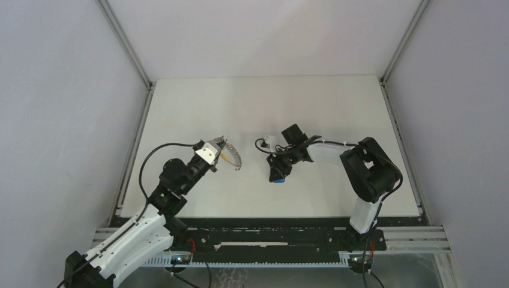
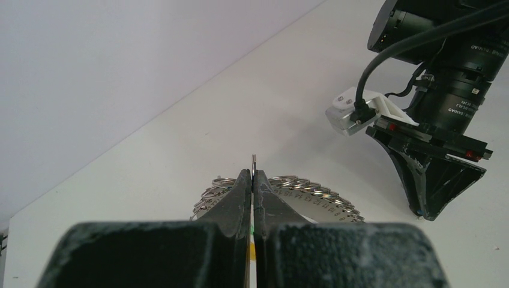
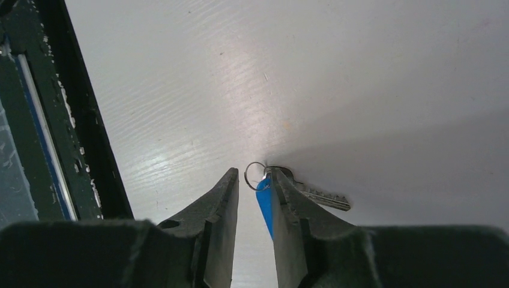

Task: Put the keys on the keyring

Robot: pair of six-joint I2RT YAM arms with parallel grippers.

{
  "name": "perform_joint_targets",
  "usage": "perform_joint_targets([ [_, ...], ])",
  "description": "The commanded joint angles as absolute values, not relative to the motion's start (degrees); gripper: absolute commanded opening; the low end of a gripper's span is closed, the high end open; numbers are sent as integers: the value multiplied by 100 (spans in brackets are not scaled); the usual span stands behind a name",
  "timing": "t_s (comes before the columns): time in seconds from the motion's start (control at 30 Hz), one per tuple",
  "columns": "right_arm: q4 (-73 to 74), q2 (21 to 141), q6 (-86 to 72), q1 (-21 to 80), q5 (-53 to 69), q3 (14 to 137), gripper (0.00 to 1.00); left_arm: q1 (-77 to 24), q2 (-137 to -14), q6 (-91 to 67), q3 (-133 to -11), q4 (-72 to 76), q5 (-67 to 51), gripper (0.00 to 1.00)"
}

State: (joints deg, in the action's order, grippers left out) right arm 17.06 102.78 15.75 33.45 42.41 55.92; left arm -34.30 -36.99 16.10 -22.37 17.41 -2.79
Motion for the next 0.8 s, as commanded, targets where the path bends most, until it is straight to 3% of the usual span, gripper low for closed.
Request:
perform_joint_targets([
  [0.0,1753,10079,1819,3551,3764,5766,27,-3397,-3632,1677,-2183,2048,-364,0],
  [0.37,1558,9449,1945,3911,3045,5444,34,-3397,-3585,1680,-2177,2024,-365,0],
  [0.77,1659,9214,2115,4650,1242,5341,31,-3393,-3376,1683,-2109,2009,-312,0],
])
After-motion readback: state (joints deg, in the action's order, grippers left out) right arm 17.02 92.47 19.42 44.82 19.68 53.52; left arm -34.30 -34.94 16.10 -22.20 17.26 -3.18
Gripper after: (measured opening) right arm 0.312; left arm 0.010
